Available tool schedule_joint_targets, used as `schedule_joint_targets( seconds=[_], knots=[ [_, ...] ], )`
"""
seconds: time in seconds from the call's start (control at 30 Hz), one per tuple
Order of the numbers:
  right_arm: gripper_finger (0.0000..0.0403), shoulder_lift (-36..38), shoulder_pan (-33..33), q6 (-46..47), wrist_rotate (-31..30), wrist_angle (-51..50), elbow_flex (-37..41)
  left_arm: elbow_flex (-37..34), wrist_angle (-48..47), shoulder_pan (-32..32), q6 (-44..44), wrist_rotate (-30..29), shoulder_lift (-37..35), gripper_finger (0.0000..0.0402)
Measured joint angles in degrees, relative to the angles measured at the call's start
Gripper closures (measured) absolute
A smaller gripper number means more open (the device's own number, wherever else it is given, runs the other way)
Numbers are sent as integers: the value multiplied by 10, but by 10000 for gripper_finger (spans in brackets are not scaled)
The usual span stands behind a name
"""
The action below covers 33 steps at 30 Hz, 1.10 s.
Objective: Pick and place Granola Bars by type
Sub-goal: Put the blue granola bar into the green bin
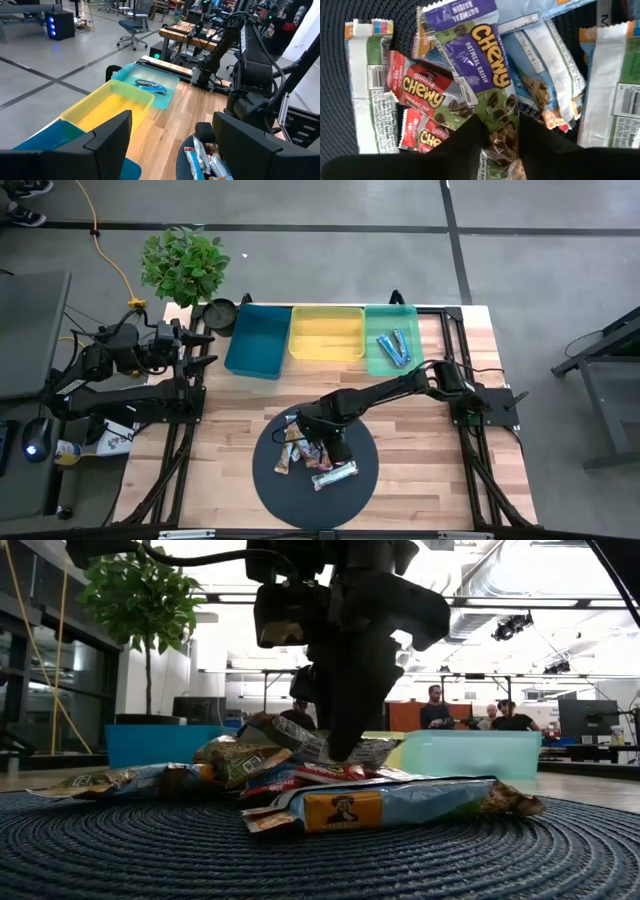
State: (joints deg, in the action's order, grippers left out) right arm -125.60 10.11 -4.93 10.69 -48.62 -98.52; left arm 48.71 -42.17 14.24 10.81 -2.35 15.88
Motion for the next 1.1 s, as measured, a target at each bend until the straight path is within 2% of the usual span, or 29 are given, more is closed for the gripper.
schedule_joint_targets(
  seconds=[0.2, 0.6, 0.8, 1.1],
  knots=[
    [332, 0, 0, 0, 13, 0, 0, 0, 0, 0, 0, 0, 0, 129],
    [334, 3, 0, 6, 23, -19, -17, 0, 0, 0, 0, 0, 0, 129],
    [334, 3, -4, 2, 12, -43, -79, 0, 0, 0, 0, -1, 0, 129],
    [334, 5, -36, 2, -86, -103, -215, 0, 0, 0, 0, -1, 0, 129]
  ],
)
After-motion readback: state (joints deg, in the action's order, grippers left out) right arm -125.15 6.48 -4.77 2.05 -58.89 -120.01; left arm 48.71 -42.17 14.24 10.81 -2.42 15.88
